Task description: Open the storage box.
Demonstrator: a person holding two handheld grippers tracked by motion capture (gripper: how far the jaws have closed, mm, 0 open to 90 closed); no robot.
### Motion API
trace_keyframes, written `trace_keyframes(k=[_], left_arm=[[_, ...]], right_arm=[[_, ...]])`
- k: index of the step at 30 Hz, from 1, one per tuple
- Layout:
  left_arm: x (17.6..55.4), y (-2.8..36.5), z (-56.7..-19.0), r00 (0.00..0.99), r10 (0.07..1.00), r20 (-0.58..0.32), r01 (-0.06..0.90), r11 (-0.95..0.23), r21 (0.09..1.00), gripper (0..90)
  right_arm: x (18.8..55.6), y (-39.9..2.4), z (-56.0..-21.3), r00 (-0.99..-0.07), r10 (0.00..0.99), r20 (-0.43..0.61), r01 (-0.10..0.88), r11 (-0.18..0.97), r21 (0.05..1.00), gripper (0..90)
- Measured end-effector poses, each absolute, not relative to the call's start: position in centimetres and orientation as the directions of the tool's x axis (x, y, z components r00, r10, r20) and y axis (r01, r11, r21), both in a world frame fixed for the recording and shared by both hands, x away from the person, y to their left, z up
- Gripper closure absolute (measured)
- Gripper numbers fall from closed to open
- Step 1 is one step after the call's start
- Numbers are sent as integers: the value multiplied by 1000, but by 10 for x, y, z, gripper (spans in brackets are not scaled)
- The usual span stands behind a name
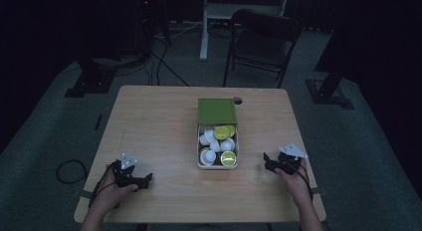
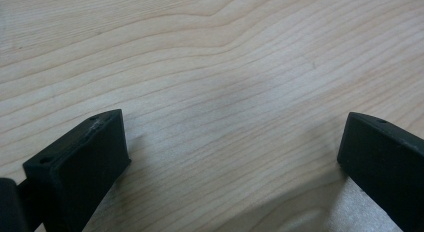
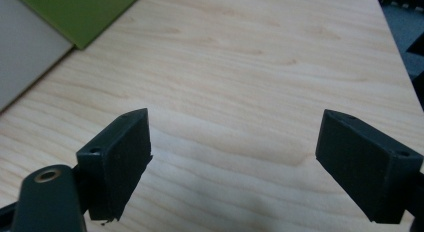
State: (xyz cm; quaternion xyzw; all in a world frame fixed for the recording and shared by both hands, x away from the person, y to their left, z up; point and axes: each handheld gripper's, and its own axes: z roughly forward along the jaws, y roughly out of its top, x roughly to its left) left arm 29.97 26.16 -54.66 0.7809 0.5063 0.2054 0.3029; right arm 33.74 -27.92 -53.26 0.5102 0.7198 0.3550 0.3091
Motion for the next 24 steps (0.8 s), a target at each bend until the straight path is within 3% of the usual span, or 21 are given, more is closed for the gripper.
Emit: trace_keyframes(k=[24], left_arm=[[300, 262, -547, 401, 916, 13, 667, -302, 681, 1]], right_arm=[[325, -303, -550, -331, 943, -39, 624, 250, 741, 137]])
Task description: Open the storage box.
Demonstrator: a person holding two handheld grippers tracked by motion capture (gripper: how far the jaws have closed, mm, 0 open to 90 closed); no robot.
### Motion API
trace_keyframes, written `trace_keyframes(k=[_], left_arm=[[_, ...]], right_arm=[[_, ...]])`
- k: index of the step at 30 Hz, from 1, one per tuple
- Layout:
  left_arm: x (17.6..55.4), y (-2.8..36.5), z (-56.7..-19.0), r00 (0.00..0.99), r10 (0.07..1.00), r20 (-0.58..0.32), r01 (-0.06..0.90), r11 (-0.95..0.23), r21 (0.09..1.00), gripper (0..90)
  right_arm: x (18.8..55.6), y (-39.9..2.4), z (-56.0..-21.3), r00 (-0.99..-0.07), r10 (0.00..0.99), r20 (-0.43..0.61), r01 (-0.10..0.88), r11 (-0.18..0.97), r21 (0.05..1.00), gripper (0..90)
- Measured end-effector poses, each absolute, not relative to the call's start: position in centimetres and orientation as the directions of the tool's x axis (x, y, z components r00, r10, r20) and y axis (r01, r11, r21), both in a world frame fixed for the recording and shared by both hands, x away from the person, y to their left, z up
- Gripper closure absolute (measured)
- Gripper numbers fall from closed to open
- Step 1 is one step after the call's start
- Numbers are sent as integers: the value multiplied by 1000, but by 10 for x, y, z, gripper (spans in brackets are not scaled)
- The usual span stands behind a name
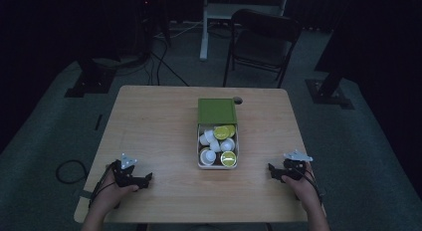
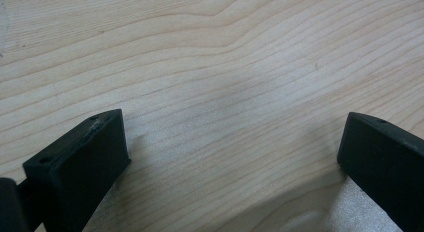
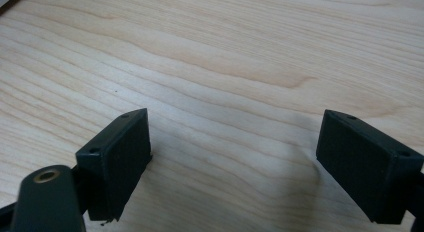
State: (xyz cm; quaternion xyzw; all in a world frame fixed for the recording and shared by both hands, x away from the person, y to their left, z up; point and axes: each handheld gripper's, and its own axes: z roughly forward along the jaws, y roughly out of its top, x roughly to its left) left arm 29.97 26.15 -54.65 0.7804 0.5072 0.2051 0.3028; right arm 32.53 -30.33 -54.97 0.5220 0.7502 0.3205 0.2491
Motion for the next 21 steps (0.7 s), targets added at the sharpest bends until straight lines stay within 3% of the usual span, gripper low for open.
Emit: trace_keyframes(k=[3, 4, 21], left_arm=[[300, 261, -547, 402, 916, 13, 667, -302, 681, 1], [300, 261, -547, 401, 916, 13, 667, -302, 681, 1], [300, 262, -546, 403, 915, 14, 668, -304, 679, 1]], right_arm=[[323, -306, -550, -352, 935, -35, 624, 263, 736, 131], [320, -307, -550, -399, 917, -20, 620, 286, 731, 121], [319, -308, -551, -409, 913, 11, 634, 275, 723, 111]])
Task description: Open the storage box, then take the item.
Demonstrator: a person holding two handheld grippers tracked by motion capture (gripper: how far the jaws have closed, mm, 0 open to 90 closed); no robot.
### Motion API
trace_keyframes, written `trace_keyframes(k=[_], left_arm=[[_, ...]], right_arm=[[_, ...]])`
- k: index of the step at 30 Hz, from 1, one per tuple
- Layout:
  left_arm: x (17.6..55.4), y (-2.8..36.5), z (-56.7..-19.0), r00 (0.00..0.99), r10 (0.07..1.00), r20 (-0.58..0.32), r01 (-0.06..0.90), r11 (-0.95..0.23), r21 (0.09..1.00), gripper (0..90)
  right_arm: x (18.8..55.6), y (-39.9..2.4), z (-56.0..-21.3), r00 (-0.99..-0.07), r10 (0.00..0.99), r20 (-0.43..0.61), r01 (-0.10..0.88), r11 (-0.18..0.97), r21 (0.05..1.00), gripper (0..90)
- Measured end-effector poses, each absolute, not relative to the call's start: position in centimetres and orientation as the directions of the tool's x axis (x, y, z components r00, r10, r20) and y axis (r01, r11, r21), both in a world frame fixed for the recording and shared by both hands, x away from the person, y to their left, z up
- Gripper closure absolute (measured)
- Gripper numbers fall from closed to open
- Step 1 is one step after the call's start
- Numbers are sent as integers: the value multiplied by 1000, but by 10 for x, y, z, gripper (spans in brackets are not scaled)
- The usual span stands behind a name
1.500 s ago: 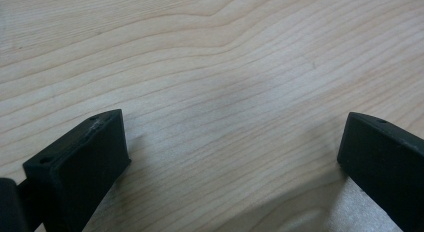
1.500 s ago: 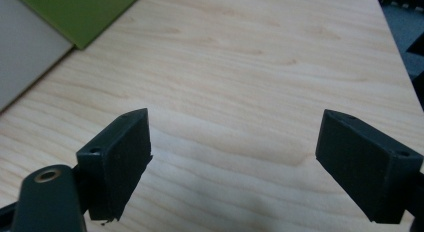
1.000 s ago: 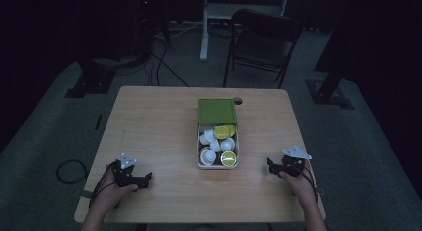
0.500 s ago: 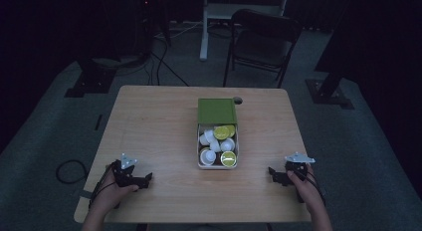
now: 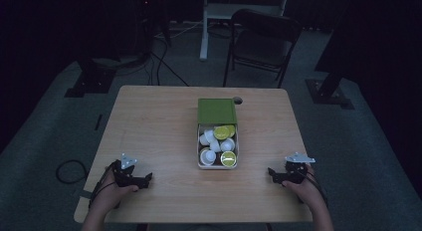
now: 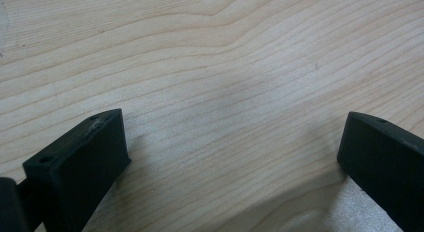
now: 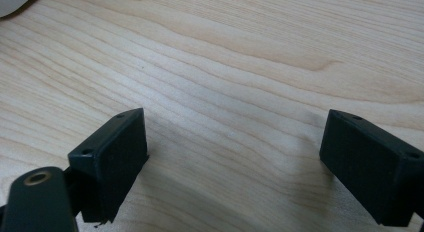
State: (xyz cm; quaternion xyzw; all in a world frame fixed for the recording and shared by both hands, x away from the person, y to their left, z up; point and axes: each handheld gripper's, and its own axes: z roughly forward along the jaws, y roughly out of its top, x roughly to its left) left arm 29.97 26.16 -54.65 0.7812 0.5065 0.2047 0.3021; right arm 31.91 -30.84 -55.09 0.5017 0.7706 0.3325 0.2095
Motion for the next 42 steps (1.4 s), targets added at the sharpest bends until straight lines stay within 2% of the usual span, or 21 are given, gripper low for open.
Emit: trace_keyframes(k=[10, 16, 37, 42], left_arm=[[302, 264, -546, 451, 892, 18, 647, -341, 682, 2], [302, 261, -542, 455, 889, 54, 627, -362, 689, 3], [315, 229, -506, 583, 812, 29, 547, -419, 725, 3], [319, 217, -499, 620, 785, -3, 529, -415, 740, 3]], right_arm=[[319, -308, -551, -409, 912, 11, 633, 276, 723, 111], [319, -308, -551, -409, 913, 11, 634, 275, 723, 111], [319, -308, -551, -409, 913, 11, 634, 275, 722, 111], [319, -309, -551, -409, 912, 10, 634, 276, 723, 111]])
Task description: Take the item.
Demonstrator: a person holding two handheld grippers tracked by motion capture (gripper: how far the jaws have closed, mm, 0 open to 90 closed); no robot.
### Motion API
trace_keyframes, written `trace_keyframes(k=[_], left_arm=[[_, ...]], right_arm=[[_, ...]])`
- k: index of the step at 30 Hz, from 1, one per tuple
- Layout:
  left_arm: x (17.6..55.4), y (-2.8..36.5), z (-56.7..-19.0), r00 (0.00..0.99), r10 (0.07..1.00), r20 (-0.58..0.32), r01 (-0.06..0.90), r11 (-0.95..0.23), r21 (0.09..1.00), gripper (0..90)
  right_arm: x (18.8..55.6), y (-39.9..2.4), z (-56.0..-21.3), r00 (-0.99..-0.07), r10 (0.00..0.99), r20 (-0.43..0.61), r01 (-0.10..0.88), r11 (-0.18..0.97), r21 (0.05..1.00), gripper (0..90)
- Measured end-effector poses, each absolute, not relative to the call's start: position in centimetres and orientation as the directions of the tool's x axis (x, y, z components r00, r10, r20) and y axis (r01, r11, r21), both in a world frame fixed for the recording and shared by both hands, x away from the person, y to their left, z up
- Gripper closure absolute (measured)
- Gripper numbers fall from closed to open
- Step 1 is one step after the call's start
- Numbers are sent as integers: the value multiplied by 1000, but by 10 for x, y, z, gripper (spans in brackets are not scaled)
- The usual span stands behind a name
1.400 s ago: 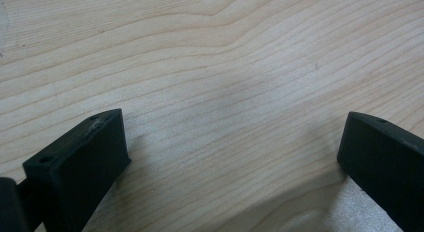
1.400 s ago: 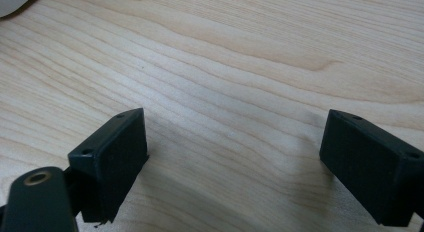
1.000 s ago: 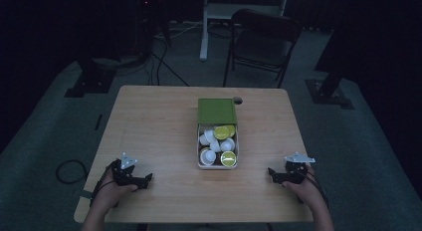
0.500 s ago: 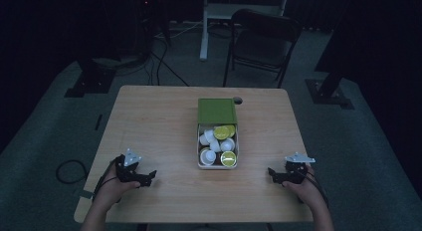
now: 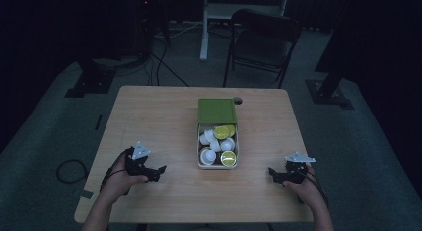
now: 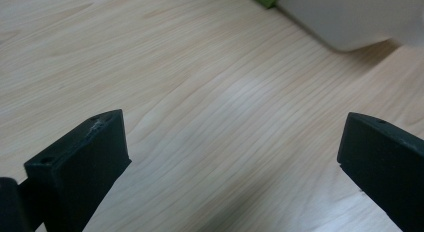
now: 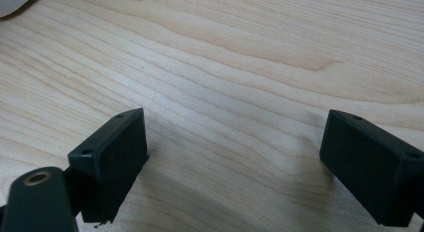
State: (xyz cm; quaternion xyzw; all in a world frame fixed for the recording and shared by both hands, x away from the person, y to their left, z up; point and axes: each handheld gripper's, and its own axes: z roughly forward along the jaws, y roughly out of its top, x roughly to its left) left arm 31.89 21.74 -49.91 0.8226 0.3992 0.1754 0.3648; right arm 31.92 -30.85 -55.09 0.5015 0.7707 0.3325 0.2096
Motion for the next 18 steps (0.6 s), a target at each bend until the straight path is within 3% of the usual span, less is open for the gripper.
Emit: trace_keyframes(k=[18], left_arm=[[327, 170, -464, 727, 686, 15, 420, -462, 781, 3]], right_arm=[[319, -308, -551, -409, 913, 10, 634, 276, 723, 111]])
